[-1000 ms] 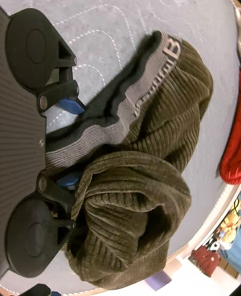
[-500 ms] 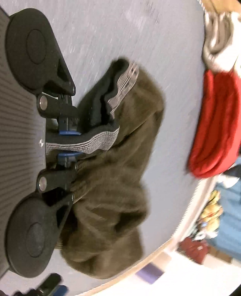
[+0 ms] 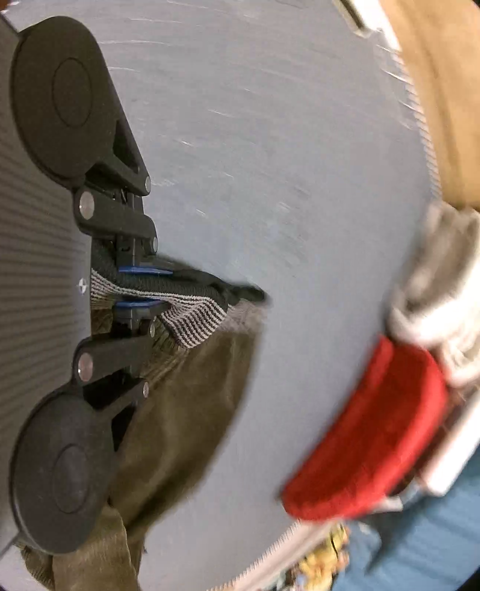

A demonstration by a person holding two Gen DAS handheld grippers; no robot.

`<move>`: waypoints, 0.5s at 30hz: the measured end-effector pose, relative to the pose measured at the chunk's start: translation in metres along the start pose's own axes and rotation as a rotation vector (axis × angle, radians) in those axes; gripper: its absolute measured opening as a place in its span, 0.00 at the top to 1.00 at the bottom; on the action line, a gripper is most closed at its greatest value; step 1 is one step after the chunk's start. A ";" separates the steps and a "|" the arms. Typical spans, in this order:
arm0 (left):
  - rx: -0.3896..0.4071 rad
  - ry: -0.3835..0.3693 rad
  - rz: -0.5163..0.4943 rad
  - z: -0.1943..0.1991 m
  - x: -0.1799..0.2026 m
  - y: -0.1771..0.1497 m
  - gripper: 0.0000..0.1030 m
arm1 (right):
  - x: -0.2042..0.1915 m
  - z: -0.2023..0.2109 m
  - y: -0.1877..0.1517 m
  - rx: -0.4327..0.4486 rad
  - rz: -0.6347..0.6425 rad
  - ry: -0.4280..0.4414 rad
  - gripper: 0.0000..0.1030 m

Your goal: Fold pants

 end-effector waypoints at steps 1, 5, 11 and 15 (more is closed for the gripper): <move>-0.011 0.007 0.014 -0.001 -0.002 -0.001 0.84 | 0.003 0.001 0.002 0.007 -0.012 -0.009 0.24; 0.081 0.015 0.019 0.025 0.008 0.001 0.76 | 0.027 0.004 0.018 0.008 -0.092 -0.029 0.24; 0.185 -0.086 -0.215 0.042 0.078 -0.017 0.65 | 0.070 0.009 0.055 0.035 -0.196 -0.022 0.24; 0.093 -0.250 -0.359 0.022 0.120 -0.039 0.62 | 0.099 -0.002 0.047 0.071 -0.241 -0.076 0.24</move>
Point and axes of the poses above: each gripper's, at about its wrist camera, not at the fingertips, and z roughly against the way its jaws point, x to its right, y to its top, the point moved 3 cm from there along -z, roughly the way its jaws point, and after that the axes turned 11 degrees about -x, right-handed, at the moved point
